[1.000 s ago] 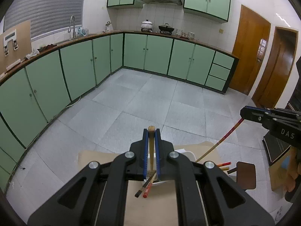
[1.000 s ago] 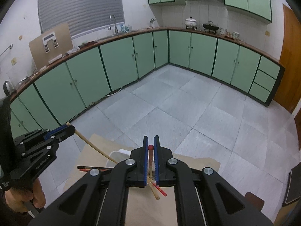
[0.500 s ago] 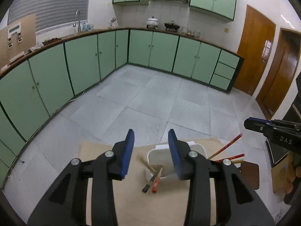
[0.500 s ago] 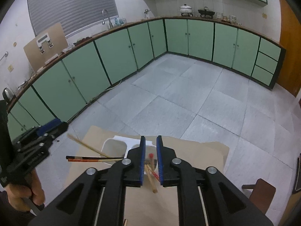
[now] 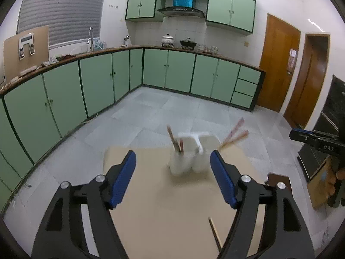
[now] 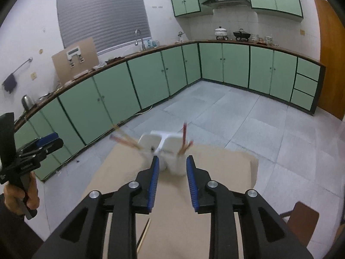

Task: Organize utensils
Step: 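Move both tools back down to the last two chopsticks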

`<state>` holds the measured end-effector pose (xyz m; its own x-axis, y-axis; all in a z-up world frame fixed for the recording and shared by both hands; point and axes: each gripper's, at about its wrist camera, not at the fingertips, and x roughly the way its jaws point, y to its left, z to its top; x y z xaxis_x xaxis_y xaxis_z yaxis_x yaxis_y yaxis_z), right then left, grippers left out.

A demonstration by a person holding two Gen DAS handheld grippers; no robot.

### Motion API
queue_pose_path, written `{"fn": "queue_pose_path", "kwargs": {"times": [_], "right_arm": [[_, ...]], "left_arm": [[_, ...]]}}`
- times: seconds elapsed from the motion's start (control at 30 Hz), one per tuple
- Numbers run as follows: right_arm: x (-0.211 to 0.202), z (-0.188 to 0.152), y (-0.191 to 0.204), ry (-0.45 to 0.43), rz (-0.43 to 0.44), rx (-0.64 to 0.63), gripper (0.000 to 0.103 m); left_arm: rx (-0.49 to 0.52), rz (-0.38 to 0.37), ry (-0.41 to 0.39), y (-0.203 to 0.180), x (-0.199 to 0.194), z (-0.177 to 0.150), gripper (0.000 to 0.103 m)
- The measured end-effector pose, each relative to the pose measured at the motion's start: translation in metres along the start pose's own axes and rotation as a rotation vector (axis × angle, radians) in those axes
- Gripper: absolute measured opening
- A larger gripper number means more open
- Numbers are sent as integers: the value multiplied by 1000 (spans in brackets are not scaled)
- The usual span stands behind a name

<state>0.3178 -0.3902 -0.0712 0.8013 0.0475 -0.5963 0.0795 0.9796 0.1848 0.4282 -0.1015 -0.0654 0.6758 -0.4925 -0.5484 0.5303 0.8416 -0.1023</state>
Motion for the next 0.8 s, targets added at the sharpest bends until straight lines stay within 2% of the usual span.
{"fn": "queue_pose_path", "kwargs": {"times": [0.13, 0.27, 0.4, 0.57, 0.7, 0.8], "right_arm": [[-15, -47, 10, 0, -15, -21, 37], [-28, -106, 25, -12, -34, -36, 46], [-26, -173, 45, 6, -42, -57, 47], [-6, -275, 83, 77, -28, -73, 46], [4, -330, 114, 115, -31, -154, 46], [13, -349, 126, 140, -33, -182, 46]], "left_arm": [[-21, -18, 3, -1, -29, -48, 80], [-29, 5, 2, -6, -51, -102, 87], [-48, 22, 19, -12, -64, -160, 90], [-36, 93, 21, -15, -76, -224, 90], [-44, 128, 29, -15, -87, -253, 90], [-88, 122, 40, -10, -91, -264, 90]]}}
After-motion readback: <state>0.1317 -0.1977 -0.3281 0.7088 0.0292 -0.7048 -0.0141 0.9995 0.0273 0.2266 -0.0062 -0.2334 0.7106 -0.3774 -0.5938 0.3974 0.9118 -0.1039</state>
